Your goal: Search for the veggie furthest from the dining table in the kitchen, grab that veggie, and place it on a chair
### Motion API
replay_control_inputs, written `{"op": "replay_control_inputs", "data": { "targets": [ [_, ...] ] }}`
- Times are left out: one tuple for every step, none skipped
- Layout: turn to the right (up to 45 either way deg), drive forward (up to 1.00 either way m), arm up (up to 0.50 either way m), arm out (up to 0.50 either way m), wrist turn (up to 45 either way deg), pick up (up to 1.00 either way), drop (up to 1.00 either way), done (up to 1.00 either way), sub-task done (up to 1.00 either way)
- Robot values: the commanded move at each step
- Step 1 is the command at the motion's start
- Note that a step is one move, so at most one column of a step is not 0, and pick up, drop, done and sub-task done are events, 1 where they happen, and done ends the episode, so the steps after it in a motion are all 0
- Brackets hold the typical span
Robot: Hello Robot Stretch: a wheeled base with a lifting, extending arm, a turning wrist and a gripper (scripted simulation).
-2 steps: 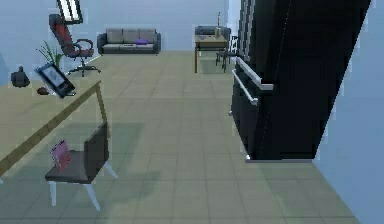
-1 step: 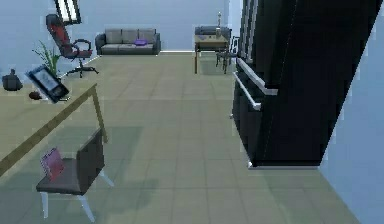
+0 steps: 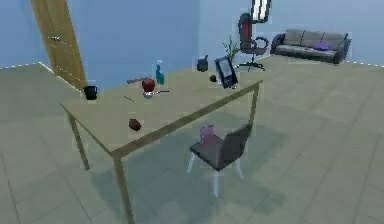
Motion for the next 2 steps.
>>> {"op": "replay_control_inputs", "data": {
  "targets": [
    [-33.0, 0.00, 0.00, 0.00, 0.0, 0.00, 0.00, 0.00, 0.00],
    [-3.0, 0.00, 0.00, 0.00, 0.0, 0.00, 0.00, 0.00, 0.00]
  ]
}}
